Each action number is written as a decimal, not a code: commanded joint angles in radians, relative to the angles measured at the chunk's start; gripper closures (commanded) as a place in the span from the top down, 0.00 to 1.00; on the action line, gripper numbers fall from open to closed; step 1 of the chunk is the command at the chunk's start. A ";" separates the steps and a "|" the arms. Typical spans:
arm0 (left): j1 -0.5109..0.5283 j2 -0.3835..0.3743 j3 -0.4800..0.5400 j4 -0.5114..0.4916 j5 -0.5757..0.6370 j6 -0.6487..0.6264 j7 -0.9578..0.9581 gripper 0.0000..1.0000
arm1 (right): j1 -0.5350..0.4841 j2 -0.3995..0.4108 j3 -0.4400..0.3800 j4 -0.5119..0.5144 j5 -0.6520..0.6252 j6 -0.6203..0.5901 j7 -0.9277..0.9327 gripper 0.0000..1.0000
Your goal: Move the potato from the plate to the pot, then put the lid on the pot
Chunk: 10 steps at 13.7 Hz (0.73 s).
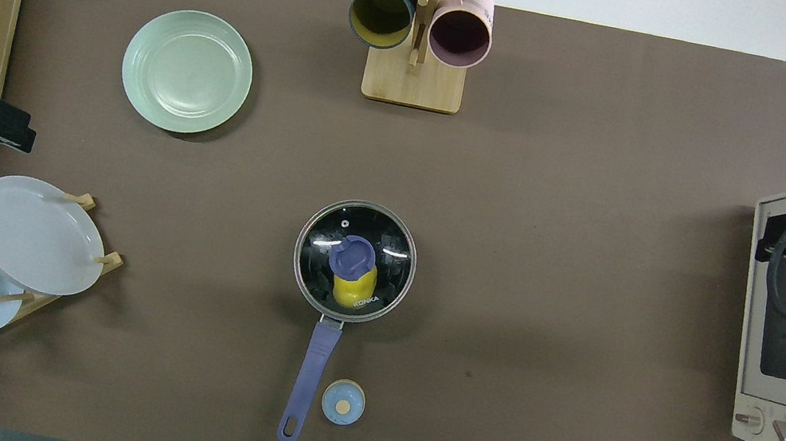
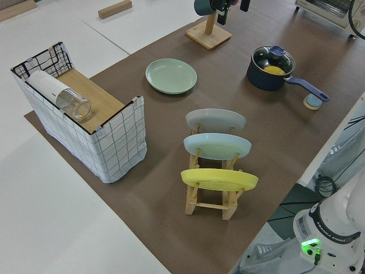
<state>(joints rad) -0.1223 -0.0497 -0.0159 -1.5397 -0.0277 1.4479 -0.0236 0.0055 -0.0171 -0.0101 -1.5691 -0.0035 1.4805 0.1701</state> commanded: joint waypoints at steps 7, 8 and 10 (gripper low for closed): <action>0.006 -0.025 0.004 -0.034 -0.008 0.011 -0.012 1.00 | -0.019 -0.004 0.018 0.015 0.013 0.015 -0.076 1.00; 0.007 -0.025 0.004 -0.034 -0.008 0.011 -0.012 1.00 | -0.019 -0.007 0.021 0.015 0.011 0.000 -0.093 1.00; 0.007 -0.025 0.005 -0.034 -0.008 0.012 -0.012 1.00 | -0.021 -0.014 0.022 0.015 0.010 -0.005 -0.106 1.00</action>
<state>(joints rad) -0.1210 -0.0497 -0.0120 -1.5445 -0.0277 1.4479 -0.0250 0.0056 -0.0188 -0.0028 -1.5596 -0.0035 1.4936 0.0977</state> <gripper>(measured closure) 0.000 0.000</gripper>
